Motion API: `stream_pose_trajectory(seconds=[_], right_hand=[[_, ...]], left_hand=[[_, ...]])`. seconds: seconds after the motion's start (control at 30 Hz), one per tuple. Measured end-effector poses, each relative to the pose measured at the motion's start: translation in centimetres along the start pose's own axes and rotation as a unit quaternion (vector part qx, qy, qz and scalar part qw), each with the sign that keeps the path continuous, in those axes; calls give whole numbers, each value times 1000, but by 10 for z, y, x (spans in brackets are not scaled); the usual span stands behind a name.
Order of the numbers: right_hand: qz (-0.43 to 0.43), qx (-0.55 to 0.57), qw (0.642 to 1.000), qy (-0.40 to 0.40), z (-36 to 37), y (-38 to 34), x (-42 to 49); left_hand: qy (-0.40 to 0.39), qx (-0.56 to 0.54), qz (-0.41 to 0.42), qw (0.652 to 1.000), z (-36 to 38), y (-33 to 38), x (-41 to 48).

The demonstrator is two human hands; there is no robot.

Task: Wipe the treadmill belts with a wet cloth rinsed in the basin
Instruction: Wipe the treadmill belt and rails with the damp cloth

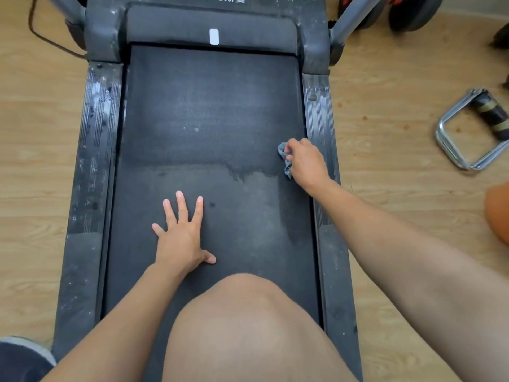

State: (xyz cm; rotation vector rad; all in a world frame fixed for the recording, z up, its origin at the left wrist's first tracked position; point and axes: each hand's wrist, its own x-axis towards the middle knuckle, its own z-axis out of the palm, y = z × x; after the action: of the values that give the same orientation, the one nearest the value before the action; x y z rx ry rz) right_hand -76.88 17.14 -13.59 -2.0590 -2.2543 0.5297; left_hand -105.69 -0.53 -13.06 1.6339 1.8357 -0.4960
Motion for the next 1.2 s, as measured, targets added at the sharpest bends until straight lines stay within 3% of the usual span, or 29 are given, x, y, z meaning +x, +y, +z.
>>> stream_pose_trajectory(seconds=[0.17,0.3,0.43,0.53,0.63,0.8,0.9,1.03,1.2], right_hand=[[-61,5,997,-47,13,19,-111],[-107,-32,985,-133,25,23,-198],[-99,-11,989,-108,14,7,-146],[-57,-8,997,-55,2,-9,-57],[0,-26,998,-54,-5,-24,-4],[-67,-9,996,-62,13,-20,-92],[-127,-23,981,-145,31,-18,-183],[-116,-19,977,-177,26,-23,-169],[-13,39,999,-30,10,-34,-48]], left_hand=[[-1,14,0,1000,1,0,0],[-1,28,-1,1000,0,2,1],[-8,27,1,1000,0,2,0],[-15,32,2,999,0,2,0],[-24,36,3,999,-1,3,0],[-30,35,0,999,-2,4,-2],[-30,38,-8,999,-2,5,0],[-33,20,-8,999,-3,5,-1],[-43,8,-10,999,-2,6,1]])
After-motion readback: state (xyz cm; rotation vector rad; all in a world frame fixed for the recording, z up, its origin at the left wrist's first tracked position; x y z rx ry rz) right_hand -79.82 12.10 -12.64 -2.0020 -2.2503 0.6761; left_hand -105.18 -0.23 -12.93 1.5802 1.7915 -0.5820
